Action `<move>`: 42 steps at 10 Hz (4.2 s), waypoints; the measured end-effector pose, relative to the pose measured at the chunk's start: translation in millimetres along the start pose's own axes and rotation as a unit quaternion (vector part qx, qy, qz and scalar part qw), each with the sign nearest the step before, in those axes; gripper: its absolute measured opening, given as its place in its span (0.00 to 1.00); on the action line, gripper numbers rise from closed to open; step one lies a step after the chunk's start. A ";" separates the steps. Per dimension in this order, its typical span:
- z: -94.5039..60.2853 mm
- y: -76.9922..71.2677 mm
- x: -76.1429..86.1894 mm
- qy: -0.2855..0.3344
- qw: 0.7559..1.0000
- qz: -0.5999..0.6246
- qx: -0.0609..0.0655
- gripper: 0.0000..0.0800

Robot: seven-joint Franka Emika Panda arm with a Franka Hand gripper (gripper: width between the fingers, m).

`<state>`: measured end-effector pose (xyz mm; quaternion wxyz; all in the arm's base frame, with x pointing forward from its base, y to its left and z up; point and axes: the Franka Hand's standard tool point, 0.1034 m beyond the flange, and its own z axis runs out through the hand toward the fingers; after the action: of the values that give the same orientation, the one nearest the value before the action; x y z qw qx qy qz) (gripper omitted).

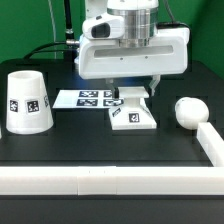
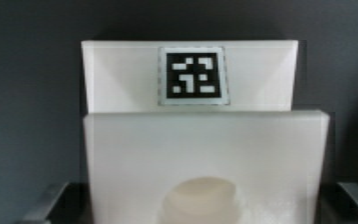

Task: Assemble lamp

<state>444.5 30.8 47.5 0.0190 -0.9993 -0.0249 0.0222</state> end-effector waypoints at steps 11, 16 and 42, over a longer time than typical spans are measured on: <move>-4.4 -11.2 83.7 0.022 1.000 0.009 0.012 0.67; -8.6 -40.2 153.4 0.055 0.998 0.017 0.022 0.67; -18.3 -103.9 58.5 -0.062 0.997 0.033 0.021 0.87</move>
Offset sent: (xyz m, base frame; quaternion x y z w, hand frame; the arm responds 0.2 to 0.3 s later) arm 0.0000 0.0000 0.0000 0.0000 0.0000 0.0000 1.0000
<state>498.7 136.8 67.2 0.0382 -0.9956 0.0071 0.0850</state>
